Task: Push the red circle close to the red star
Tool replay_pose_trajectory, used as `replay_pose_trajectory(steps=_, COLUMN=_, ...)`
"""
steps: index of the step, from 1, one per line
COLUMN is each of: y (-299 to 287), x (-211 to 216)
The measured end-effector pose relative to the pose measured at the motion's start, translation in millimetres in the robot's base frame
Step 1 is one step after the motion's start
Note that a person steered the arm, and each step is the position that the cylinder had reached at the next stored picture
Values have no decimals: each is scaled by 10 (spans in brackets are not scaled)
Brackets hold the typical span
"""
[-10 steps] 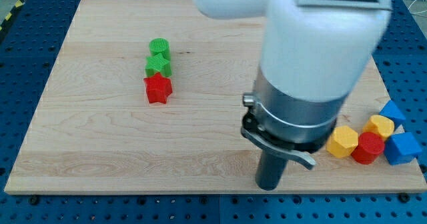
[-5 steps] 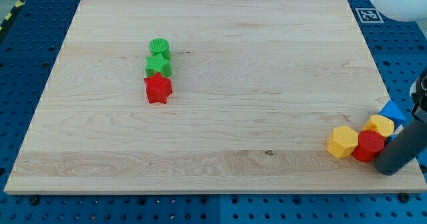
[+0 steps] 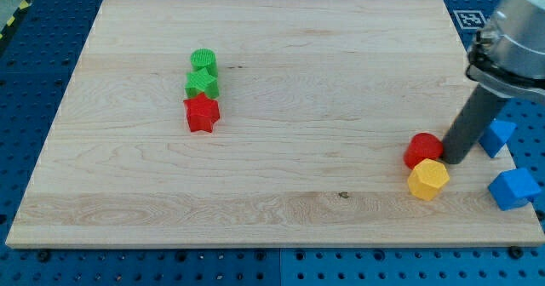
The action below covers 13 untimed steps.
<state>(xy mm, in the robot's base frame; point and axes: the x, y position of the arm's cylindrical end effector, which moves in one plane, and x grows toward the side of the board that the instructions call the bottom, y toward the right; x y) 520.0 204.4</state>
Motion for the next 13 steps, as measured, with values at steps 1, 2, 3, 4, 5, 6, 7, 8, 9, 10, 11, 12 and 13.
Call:
replay_pose_trajectory(steps=1, y=-421, x=0)
replay_pose_trajectory(steps=2, y=-850, x=0)
replay_pose_trajectory(steps=3, y=-1232, x=0)
replay_pose_trajectory(steps=4, y=-1602, x=0)
replay_pose_trajectory(steps=5, y=-1927, x=0)
replay_pose_trajectory(steps=6, y=-2160, x=18)
replay_pose_trajectory(steps=7, y=-2219, x=123)
replay_pose_trajectory(steps=8, y=-2298, x=153)
replay_pose_trajectory(steps=9, y=-2435, x=132)
replay_pose_trajectory(steps=10, y=-2622, x=121)
replay_pose_trajectory(steps=11, y=-2665, x=121)
replay_pose_trajectory(steps=12, y=-2668, x=143)
replay_pose_trajectory(steps=13, y=-2672, x=227)
